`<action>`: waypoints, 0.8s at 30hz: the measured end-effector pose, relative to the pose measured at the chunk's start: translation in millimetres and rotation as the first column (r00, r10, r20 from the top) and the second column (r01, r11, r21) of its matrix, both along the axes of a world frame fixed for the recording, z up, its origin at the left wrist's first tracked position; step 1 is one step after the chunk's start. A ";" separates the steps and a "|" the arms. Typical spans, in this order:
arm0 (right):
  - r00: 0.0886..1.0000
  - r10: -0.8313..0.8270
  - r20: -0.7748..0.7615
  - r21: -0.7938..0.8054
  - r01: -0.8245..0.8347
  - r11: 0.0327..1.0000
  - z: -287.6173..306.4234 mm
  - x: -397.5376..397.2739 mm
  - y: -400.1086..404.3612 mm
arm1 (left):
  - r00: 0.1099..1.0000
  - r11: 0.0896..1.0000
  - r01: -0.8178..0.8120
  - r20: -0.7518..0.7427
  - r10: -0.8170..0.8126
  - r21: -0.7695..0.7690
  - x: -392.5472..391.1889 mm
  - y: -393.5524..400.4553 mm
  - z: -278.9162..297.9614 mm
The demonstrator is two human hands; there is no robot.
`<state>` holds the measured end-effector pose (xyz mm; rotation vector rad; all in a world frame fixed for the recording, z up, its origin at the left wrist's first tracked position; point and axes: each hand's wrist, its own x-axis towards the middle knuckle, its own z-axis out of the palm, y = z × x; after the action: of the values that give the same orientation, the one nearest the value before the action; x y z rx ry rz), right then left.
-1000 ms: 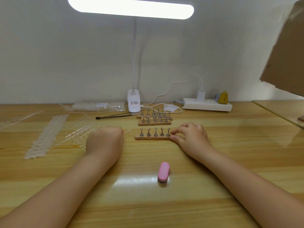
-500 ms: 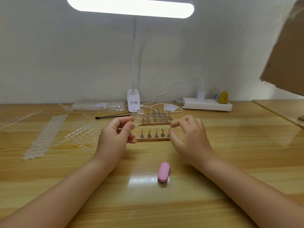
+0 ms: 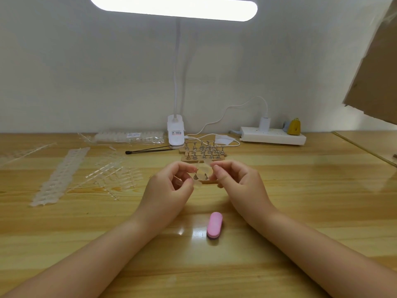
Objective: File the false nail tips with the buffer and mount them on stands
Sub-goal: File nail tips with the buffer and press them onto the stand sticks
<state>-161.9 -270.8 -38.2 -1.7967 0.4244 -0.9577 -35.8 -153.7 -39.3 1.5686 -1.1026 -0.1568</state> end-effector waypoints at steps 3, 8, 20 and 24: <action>1.000 0.015 0.007 0.017 -0.015 1.000 -0.7 -0.5 -2.3 | 0.996 1.000 -0.020 0.087 0.020 -0.006 -2.1 0.4 -0.6; 1.000 0.017 0.010 0.048 -0.018 0.999 -1.9 0.3 -1.2 | 0.983 0.999 -0.038 0.182 0.036 0.005 -2.8 0.0 -1.5; 0.999 -0.032 -0.011 0.066 0.033 0.997 -4.2 0.7 -3.8 | 0.528 0.978 -0.176 0.827 0.193 -0.115 -0.5 5.9 7.9; 0.999 -0.039 0.003 0.090 0.039 0.995 -4.5 0.8 -3.5 | 0.324 0.962 -0.182 0.912 0.254 -0.203 6.1 6.2 9.1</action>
<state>-161.1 -274.3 -42.7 -1.7099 0.4934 -0.9553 -29.7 -147.5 -30.3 1.7245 -1.7020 1.1440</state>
